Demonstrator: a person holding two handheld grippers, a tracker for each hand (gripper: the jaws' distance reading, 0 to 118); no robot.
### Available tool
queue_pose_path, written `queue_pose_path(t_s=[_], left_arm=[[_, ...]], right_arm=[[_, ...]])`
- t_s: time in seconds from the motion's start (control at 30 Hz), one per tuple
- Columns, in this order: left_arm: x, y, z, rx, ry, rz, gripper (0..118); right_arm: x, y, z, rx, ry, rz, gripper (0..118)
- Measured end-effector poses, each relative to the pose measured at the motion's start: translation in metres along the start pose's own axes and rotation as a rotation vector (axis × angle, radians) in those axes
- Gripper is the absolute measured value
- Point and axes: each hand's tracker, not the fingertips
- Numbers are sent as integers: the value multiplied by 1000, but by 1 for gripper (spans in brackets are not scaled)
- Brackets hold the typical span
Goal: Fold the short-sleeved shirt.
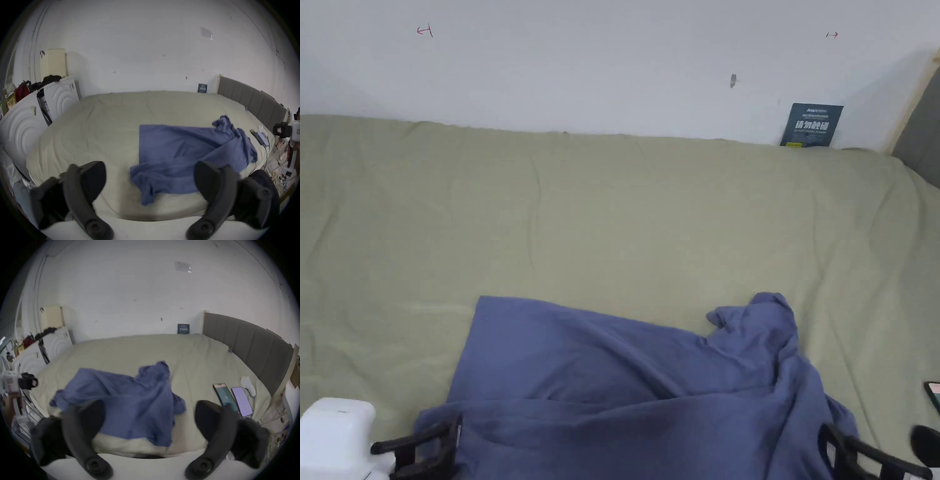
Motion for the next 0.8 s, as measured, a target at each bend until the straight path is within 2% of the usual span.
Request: queue_pose_path(t_s=[0.03, 0.07, 0.1, 0.2, 0.37, 0.4, 0.43, 0.47, 0.5, 0.53, 0.73, 0.8], left_arm=[[2, 7, -5, -2, -17, 9, 21], [3, 13, -12, -10, -24, 15, 0], [4, 18, -25, -52, -15, 9, 0], [4, 35, -64, -64, -42, -19, 0], [-14, 65, -177, -213, -46, -21, 0], [-19, 71, -203, -251, -27, -11, 6], [-22, 76, -226, -256, 10, -33, 25], [-25, 80, -251, -277, 24, -60, 77], [-27, 83, -275, -326, 35, -91, 111], [-29, 85, -291, -335, 30, -104, 118], [-31, 86, -361, -434, 55, -59, 113], [-24, 79, -366, -470, 79, -117, 90]], right_arm=[[-5, 4, -3, -4, -9, -1, 12], [-11, 7, -8, -5, -20, 4, 0], [-15, 8, -11, -2, -44, 22, 0], [-11, 9, -31, -48, 26, -8, 0], [-11, 2, -56, -82, 32, 7, 0], [-13, -1, -60, -92, 36, 10, 0], [-12, -2, -66, -107, 38, 0, 0], [-10, -3, -71, -118, 39, -8, 0], [-8, -4, -75, -127, 38, -13, 0], [-9, -6, -79, -138, 27, -9, 0], [7, -2, -106, -199, -17, -12, 0], [17, 2, -117, -221, -28, -23, 0]])
